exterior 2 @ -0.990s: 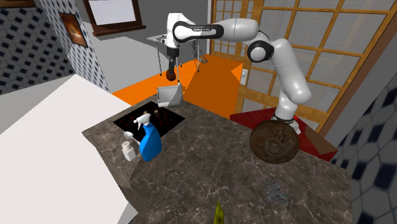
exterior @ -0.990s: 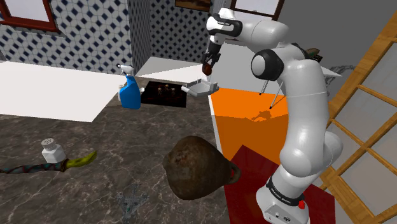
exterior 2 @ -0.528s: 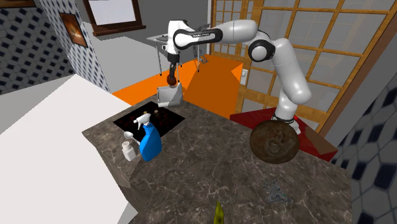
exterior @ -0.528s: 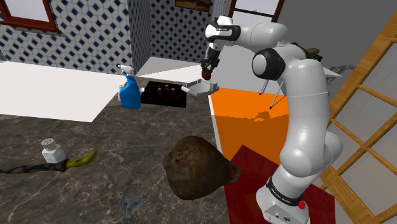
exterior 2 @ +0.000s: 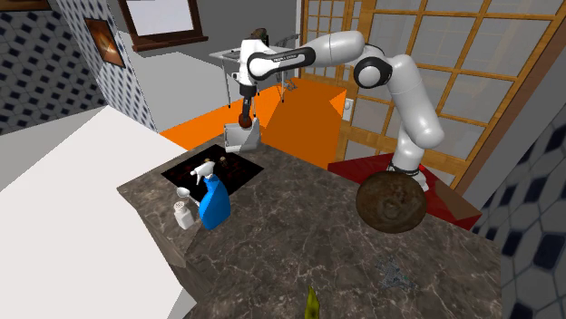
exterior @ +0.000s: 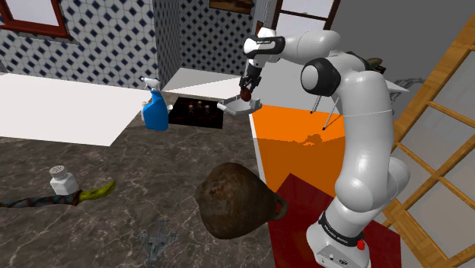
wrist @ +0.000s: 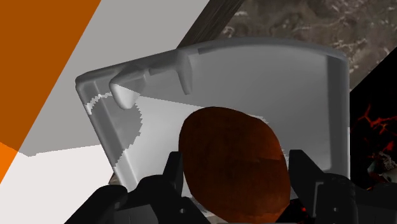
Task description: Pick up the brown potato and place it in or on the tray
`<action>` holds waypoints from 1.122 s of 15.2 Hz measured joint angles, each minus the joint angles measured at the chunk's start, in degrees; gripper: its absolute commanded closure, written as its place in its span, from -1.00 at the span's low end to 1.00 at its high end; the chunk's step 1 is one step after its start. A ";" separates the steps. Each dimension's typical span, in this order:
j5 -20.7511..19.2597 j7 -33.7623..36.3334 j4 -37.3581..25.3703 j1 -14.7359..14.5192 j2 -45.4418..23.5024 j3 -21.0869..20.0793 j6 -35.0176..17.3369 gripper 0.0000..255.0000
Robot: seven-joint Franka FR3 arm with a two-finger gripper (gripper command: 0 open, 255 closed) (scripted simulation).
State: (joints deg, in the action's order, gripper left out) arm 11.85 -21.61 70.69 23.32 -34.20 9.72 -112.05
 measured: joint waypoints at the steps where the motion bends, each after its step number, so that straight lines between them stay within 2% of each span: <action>1: 0.00 -0.01 0.05 0.00 -0.01 0.00 -0.07 1.00; 5: 0.01 -0.01 0.09 -0.01 -0.02 -0.01 -0.14 1.00; 6: 0.01 -0.01 0.09 -0.01 -0.02 -0.01 -0.14 -1.00; 12: 0.01 -0.01 0.09 -0.01 -0.02 -0.01 -0.14 -1.00; 17: -0.34 0.30 -3.78 0.45 1.59 0.27 5.23 -1.00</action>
State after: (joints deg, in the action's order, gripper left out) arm 11.51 -21.31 66.91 23.76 -32.61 9.99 -106.83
